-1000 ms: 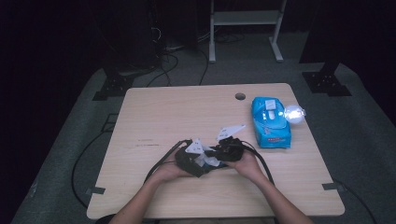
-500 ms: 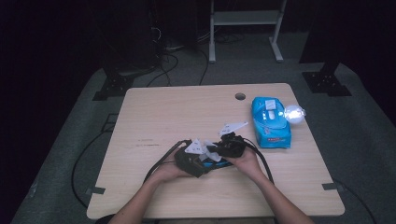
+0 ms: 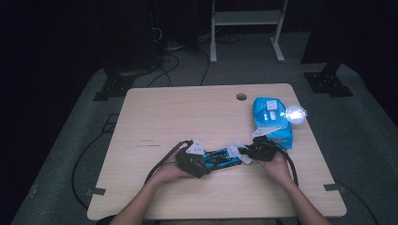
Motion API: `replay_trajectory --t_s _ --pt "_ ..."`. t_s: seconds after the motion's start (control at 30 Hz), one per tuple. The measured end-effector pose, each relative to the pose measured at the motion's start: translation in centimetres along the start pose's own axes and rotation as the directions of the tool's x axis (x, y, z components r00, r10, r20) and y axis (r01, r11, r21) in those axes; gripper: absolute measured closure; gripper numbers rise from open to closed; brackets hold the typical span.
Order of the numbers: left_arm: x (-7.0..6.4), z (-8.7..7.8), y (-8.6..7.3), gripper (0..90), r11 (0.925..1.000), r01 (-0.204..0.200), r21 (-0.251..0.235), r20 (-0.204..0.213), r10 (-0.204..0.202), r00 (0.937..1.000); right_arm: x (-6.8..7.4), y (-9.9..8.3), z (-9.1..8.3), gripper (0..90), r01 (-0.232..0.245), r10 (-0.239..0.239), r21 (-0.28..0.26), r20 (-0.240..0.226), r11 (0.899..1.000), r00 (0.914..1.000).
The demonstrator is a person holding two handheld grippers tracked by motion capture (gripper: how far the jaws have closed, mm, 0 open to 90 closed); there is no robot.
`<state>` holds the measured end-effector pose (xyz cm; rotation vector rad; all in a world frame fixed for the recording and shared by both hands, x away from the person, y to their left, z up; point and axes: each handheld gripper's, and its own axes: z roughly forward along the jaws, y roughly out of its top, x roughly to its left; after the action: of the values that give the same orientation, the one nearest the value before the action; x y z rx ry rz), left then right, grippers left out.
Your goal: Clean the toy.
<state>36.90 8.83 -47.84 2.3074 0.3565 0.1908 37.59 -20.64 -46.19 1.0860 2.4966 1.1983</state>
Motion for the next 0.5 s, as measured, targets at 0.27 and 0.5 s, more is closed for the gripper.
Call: replay_trajectory --t_s 0.27,0.5 --pt "0.1 0.1 0.0 23.0 1.0 0.0 0.002 0.003 0.0 1.0 0.5 -0.5 -0.6 81.0 -0.04 0.04 0.007 -0.099 0.999 0.9943" --pt "0.7 -0.6 -0.1 18.6 0.9967 0.074 -0.033 0.055 -0.073 0.9958 2.3 1.4 0.4 80.9 0.018 -0.017 0.003 -0.169 1.0 0.9855"
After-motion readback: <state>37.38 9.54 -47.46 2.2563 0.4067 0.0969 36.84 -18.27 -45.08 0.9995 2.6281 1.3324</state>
